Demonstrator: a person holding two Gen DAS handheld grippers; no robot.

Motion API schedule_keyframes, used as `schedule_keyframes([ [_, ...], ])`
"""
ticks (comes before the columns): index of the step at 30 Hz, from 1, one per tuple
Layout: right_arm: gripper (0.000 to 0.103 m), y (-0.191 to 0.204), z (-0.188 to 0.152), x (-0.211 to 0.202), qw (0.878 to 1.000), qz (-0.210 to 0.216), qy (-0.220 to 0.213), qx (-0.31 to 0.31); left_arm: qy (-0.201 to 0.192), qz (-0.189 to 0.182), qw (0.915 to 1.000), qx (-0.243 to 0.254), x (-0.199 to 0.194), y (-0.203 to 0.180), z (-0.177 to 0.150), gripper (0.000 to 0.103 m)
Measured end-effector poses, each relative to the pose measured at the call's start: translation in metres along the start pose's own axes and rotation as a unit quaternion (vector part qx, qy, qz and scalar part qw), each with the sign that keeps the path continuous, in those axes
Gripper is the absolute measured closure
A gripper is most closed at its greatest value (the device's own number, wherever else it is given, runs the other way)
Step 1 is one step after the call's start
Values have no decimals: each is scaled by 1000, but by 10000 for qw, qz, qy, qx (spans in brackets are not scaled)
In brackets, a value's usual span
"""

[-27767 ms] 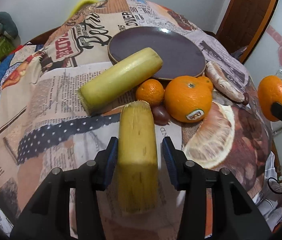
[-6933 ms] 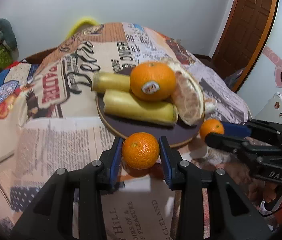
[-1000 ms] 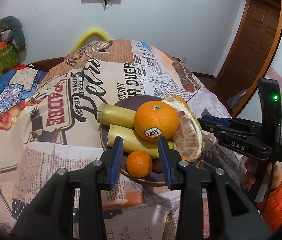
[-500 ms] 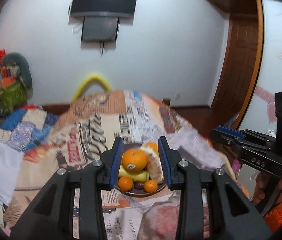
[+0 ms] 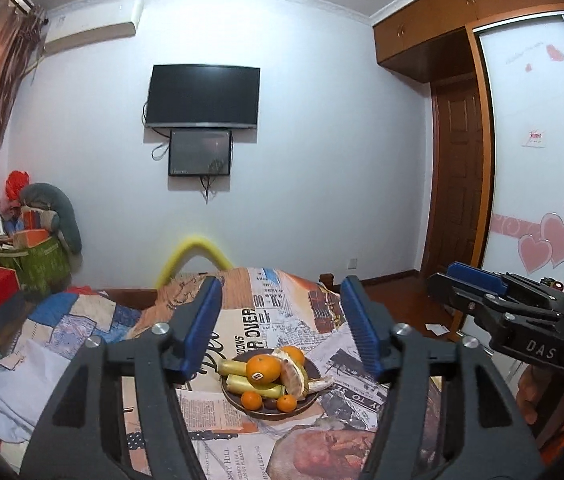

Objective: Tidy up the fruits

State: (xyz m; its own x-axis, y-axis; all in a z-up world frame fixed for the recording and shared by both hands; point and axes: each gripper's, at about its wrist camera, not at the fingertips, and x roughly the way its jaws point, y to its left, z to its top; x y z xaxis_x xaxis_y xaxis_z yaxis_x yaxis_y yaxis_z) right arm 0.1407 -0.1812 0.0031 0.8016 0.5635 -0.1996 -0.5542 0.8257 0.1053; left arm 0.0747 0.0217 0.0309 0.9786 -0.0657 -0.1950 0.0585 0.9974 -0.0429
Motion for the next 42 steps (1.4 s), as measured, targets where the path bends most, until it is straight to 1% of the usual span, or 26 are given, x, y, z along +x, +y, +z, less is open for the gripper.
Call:
schedule_keyframes([
  [1,45,0,-1,0,10000,-22,-28,9,-2,-23,10000,-13,-4,-1,1,35],
  [4,33,3,-2,-5,9998,-113,-135,34,-64,41,10000,-11,-11,-2,2,24],
  [5,26,4,-3,-4,9997,-168,-162,25,-94,81,9999,1,-11,-1,2,19],
  [6,20,4,-3,-5,9996,-221,-186,18,-122,122,9999,2,-14,-1,2,17],
  [8,16,5,-3,-6,9991,-337,-252,8,-154,149,9998,-22,-18,-1,2,10],
  [10,14,7,-3,-11,9989,-382,-271,4,-158,156,9997,-46,-21,0,0,7],
  [12,3,7,-4,-10,9986,-449,-284,10,-153,184,9997,-46,-22,1,-1,6],
  [13,1,7,-6,-15,9984,-480,-304,14,-150,195,9997,-43,-22,1,-2,5],
  [16,0,8,-6,-20,9980,-532,-353,-22,-134,218,9997,-45,-23,1,-4,3],
  [22,0,7,-9,-23,9977,-574,-354,-43,-112,234,9996,-53,-25,-3,-7,2],
  [42,0,5,-10,-30,9976,-578,-383,-17,-108,222,9997,-31,-24,-4,-6,0],
])
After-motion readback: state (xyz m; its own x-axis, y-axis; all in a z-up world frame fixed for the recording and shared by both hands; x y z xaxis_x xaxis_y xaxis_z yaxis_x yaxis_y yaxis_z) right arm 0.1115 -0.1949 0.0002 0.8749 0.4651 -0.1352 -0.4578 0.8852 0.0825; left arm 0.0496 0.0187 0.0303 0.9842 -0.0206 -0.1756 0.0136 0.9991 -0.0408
